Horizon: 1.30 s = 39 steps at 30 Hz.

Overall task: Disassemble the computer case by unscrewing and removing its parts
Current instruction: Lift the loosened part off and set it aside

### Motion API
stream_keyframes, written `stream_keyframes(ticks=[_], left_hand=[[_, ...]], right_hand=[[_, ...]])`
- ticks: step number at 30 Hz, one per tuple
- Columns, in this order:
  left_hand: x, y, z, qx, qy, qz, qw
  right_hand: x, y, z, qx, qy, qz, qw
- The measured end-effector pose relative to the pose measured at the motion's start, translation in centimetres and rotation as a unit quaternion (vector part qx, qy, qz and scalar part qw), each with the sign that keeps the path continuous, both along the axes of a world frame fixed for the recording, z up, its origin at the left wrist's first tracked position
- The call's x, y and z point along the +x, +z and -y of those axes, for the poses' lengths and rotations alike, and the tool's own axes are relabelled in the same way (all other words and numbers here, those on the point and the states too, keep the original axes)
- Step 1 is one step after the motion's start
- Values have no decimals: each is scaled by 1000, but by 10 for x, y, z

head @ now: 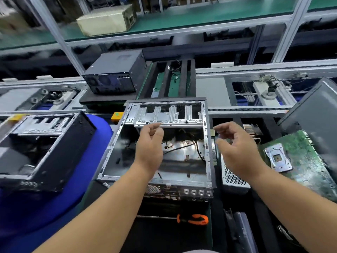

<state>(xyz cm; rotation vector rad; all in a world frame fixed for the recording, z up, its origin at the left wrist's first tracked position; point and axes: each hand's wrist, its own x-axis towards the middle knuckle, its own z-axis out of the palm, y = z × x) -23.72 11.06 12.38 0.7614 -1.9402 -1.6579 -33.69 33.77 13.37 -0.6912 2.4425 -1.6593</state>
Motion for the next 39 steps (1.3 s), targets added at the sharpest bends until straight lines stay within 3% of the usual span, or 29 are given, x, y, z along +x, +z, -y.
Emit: stream_keyframes(ticks=[8, 16, 22, 33, 39], left_hand=[[64, -6, 26, -33, 78, -32, 996], [96, -6, 33, -73, 100, -84, 989], [104, -1, 44, -86, 24, -120, 989], [186, -21, 79, -137, -14, -147, 980], [229, -58, 108, -122, -17, -52, 991]], right_hand=[[33, 15, 48, -29, 154, -4, 988], [85, 8, 76, 71, 272, 0, 960], [130, -1, 84, 162, 282, -161, 932], [198, -77, 123, 387, 258, -115, 878], [211, -121, 138, 519, 204, -144, 817]])
